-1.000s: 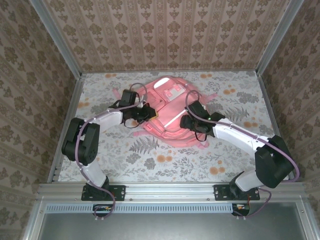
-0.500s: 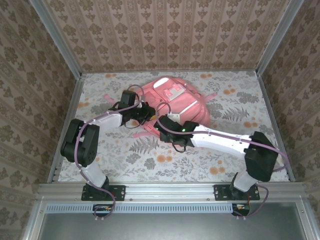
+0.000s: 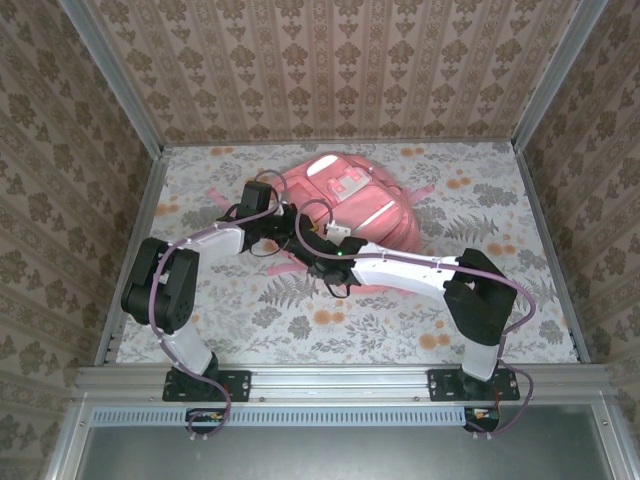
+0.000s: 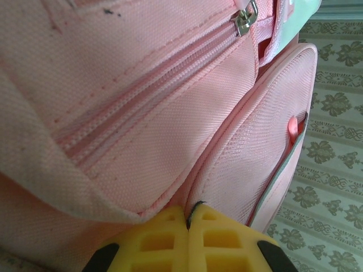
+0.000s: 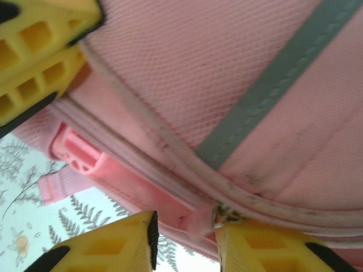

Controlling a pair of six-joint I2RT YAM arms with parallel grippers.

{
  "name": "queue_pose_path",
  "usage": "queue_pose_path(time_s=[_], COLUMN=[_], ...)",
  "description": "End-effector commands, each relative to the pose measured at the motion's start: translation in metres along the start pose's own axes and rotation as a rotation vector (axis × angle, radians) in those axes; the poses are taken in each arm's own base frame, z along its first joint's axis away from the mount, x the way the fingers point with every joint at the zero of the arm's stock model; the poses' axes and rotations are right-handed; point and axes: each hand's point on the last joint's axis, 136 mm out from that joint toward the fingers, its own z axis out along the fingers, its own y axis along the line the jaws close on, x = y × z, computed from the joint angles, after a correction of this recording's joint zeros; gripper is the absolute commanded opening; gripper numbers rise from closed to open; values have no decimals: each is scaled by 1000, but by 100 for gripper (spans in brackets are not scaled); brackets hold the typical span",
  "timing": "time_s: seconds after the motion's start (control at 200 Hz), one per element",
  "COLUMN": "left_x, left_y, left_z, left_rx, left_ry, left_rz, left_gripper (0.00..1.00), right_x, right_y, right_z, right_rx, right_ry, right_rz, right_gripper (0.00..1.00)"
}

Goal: Pack books, pencil case, and school supplies into a backpack

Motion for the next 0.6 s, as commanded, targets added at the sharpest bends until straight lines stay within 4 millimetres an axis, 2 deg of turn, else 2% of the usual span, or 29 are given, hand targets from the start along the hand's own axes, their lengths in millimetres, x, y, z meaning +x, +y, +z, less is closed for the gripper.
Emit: queue_pose_path(time_s=[0.0,0.12,0.23,0.48,0.595], left_x=[-7,-8,-8,-9,-17], left_y=[-23,-23,-23,-21,-13], left_z=[-11,-11,-11,-12,-15], left_rx=[72,72,71,65,34], left_ry=[-29,-31,-30,-45,-72], left_rz=[35,34,35,54,81], left_gripper=[0,0,0,0,0], right_x=[-13,-12,-11,-11,-6], right_y=[-19,-25,-23,-27,-42], right_z=[1,1,9,10,3], right_rx=[112,126,119,137,153], right_ry=[-56,-65,-50,-39,-21], right_rz=[41,51,50,7,-61], right_gripper=[36,42,37,12,1])
